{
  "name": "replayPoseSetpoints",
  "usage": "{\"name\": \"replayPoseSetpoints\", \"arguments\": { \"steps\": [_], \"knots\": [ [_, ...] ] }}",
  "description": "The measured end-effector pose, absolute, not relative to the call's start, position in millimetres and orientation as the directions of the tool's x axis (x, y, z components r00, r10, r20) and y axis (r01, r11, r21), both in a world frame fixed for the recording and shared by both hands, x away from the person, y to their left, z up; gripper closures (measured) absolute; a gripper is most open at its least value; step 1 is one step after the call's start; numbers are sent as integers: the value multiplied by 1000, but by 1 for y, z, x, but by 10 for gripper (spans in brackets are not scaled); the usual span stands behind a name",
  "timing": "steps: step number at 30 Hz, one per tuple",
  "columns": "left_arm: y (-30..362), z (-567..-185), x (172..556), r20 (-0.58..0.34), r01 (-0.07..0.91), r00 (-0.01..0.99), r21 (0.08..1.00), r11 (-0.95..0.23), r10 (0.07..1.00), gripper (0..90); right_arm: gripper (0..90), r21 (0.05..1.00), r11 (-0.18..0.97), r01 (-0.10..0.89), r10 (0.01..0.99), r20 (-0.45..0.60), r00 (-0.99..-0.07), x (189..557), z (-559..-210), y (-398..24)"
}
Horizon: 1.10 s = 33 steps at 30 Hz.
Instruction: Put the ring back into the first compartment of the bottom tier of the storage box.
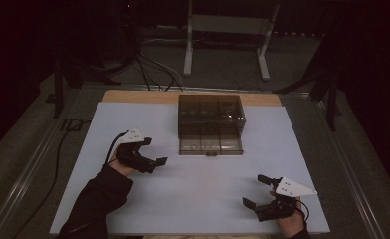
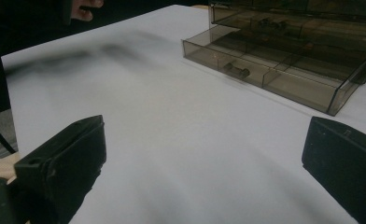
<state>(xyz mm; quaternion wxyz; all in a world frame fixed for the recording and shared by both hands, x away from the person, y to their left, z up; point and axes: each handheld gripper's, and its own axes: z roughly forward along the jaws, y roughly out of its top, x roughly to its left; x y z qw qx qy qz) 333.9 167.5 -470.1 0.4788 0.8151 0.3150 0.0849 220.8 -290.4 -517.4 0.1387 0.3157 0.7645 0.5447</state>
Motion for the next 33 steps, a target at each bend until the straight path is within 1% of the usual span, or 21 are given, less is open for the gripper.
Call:
{"name": "replayPoseSetpoints", "arguments": {
  "steps": [17, 22, 30, 33],
  "knots": [
    [185, -497, 303, -162, 448, 778, 820, -356, 607, 6, 0, 920, 207, 331, 631, 133, -764, 221, -517, -290],
    [192, -502, 291, -124, 445, 775, 804, -395, 620, 6, 0, 920, 209, 332, 631, 133, -765, 220, -517, -289],
    [205, -507, 275, -131, 445, 754, 822, -355, 644, 6, 0, 919, 212, 331, 628, 131, -767, 220, -517, -289],
    [207, -509, 270, -118, 453, 746, 812, -369, 655, 6, 0, 920, 212, 331, 628, 131, -767, 220, -517, -289]
  ]
}}
